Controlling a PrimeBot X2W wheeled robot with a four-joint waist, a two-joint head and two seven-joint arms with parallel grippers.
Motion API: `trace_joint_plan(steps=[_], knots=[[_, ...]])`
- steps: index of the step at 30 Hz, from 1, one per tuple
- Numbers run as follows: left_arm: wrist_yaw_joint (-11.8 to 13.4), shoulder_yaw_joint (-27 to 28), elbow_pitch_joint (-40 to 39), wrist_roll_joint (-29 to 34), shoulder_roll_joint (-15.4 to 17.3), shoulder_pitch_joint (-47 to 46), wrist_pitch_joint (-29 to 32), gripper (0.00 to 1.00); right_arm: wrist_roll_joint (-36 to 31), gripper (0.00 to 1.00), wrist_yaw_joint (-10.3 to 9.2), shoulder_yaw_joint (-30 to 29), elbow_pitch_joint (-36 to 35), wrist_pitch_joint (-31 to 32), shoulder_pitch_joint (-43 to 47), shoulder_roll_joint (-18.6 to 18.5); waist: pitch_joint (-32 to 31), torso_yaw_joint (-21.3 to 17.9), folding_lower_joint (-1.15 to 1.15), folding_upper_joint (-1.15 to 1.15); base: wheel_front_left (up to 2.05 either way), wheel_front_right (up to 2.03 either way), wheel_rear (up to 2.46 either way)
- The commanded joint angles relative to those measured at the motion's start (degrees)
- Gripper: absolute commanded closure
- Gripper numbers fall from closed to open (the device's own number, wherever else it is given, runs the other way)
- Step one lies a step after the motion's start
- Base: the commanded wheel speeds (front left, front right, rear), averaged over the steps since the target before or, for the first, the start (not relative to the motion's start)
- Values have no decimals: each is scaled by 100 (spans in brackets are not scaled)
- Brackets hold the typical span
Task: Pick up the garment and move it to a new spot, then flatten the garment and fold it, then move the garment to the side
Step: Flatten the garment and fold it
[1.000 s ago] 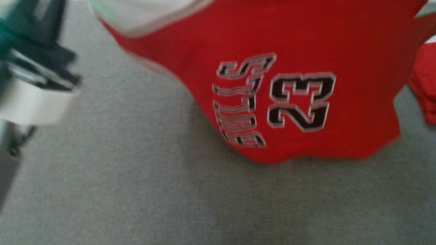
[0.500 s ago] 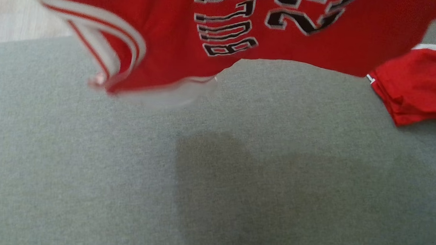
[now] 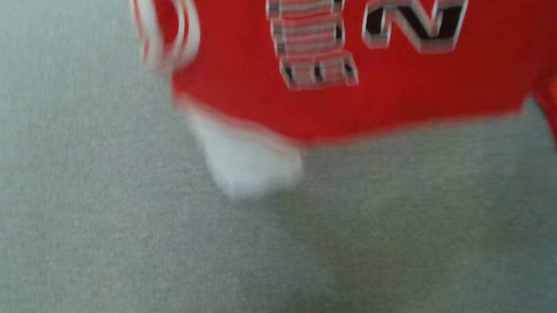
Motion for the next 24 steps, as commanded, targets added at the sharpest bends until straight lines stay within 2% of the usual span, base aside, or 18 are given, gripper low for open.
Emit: trace_joint_plan(steps=[1,6,11,15,24], knots=[[-12,175,91,127,178,-543,-178,100,-141,100,-4,-43,-5,-179,-305,48,456,230,-2,0,0,0,0],[2,68,789,371,-51,-1231,-967,100,-810,100,-4,-99,410,-665,-810,182,753,312,-2,0,0,0,0],[-3,14,944,344,-13,-1081,-1336,100,-1225,100,-4,-211,462,-762,-765,254,943,407,-2,0,0,0,0],[45,-17,710,284,124,-440,-1423,100,-1322,100,-4,-280,227,-766,-382,197,1100,491,-2,0,0,0,0],[484,8,-324,47,456,1816,-1478,100,-1222,100,-4,-439,11,-768,1217,102,1074,542,-2,0,0,0,0]])
